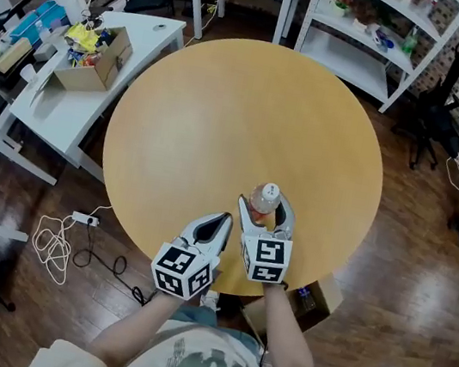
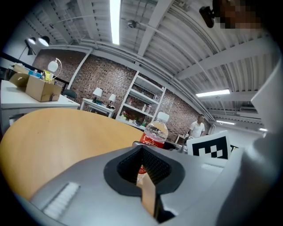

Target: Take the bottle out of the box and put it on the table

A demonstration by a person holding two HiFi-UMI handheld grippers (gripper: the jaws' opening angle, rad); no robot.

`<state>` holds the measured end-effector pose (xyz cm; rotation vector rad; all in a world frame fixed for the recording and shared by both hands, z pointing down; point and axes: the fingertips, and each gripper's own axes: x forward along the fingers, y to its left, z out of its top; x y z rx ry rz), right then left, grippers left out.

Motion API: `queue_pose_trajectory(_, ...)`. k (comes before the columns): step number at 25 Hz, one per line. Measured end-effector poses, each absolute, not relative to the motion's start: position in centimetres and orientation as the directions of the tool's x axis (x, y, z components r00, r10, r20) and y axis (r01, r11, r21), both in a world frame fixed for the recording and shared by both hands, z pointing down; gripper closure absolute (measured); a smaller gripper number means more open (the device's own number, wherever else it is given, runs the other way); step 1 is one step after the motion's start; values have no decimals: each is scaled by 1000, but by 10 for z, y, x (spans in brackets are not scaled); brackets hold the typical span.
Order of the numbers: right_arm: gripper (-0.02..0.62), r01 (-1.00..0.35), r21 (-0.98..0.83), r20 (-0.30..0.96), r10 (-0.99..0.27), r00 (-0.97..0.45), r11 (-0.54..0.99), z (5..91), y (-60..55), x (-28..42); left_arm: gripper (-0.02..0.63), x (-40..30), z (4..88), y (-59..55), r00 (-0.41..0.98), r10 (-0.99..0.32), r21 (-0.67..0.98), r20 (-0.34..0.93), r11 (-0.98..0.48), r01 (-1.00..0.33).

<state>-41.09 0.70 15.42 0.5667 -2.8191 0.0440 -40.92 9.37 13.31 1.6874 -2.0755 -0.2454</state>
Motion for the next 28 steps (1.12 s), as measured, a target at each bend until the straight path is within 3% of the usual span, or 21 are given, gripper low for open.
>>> queue_pose_trajectory(13,302,-415,49,341,-406,-848,908,161,27,-367,606,-392,139,96,-92,-975,468,203,179,-865)
queue_pose_trajectory(28,568,-570,81,347,-559,-753,818,129,33,-275,606,-319,139,63,137,-979,482,153,-47,-875)
